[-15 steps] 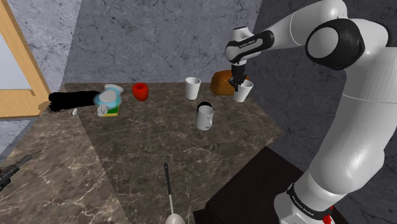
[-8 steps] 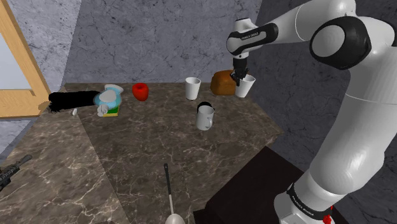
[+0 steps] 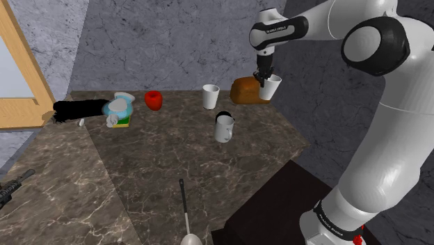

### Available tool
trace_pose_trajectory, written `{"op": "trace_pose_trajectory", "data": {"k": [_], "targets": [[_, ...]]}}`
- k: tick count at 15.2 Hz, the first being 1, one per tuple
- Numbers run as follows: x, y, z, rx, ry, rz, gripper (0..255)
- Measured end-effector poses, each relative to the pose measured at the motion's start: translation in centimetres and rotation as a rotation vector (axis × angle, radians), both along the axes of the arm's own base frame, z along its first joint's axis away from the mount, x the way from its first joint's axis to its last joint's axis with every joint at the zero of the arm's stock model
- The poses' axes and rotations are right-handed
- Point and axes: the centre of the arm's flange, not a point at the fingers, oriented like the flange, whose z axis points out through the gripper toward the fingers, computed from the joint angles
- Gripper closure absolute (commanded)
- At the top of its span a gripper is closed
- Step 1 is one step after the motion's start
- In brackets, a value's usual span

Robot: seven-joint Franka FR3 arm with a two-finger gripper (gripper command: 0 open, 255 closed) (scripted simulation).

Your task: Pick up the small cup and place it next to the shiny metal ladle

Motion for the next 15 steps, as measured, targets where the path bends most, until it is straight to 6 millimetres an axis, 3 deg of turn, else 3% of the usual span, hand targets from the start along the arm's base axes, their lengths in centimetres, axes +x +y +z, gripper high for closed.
{"op": "trace_pose_trajectory", "data": {"k": [15], "targets": [[-0.1,0.0,7.8,0.000,0.000,0.000,255]]}}
